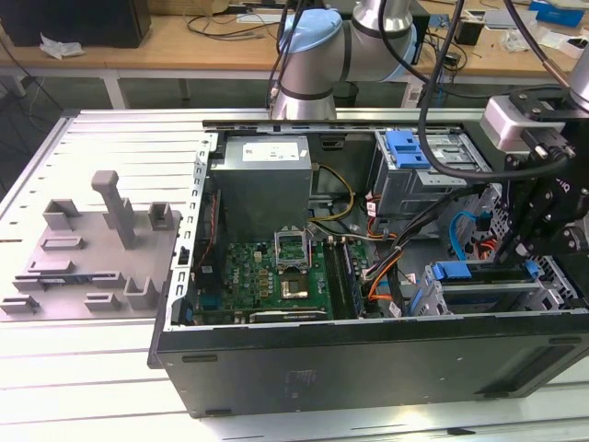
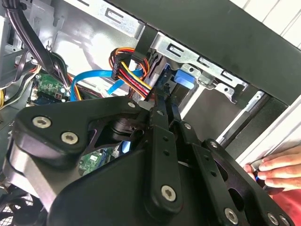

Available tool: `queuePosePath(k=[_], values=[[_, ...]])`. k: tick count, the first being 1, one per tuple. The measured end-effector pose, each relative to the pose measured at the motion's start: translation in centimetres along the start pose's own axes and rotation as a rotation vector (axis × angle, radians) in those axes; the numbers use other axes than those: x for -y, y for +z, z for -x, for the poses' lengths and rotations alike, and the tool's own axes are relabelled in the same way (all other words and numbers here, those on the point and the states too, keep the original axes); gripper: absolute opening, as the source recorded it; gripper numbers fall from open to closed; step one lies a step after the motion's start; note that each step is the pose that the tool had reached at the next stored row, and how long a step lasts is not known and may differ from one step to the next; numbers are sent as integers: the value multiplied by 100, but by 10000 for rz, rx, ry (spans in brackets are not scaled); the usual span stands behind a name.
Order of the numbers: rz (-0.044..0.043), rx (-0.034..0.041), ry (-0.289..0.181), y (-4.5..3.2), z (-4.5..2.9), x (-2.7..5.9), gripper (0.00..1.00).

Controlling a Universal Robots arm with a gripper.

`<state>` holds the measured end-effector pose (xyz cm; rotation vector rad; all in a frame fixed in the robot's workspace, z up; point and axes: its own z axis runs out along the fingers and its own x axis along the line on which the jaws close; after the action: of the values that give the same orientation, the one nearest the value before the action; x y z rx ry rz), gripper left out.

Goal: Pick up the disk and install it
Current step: 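Insert the first disk wire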

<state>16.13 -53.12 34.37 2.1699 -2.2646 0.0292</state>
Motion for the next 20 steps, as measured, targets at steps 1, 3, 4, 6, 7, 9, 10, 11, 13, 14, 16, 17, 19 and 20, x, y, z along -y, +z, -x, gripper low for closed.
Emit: queuePosePath(k=[1,3,4,6,7,9,10,11,13,14,16,17,19,20], values=[[0,0,0,3,0,0,17],[0,-1,0,12,0,0,17],[0,-1,0,14,0,0,17],[0,-1,0,18,0,0,17],[0,0,0,20,0,0,17],[0,-1,0,23,0,0,17],[0,-1,0,24,0,0,17],[0,-1,0,26,0,0,17],[1,3,0,29,1,0,17],[1,7,0,31,0,0,17],[0,0,0,29,0,0,17],[1,0,0,29,0,0,17],[0,0,0,29,0,0,17],[0,-1,0,29,0,-1,17]])
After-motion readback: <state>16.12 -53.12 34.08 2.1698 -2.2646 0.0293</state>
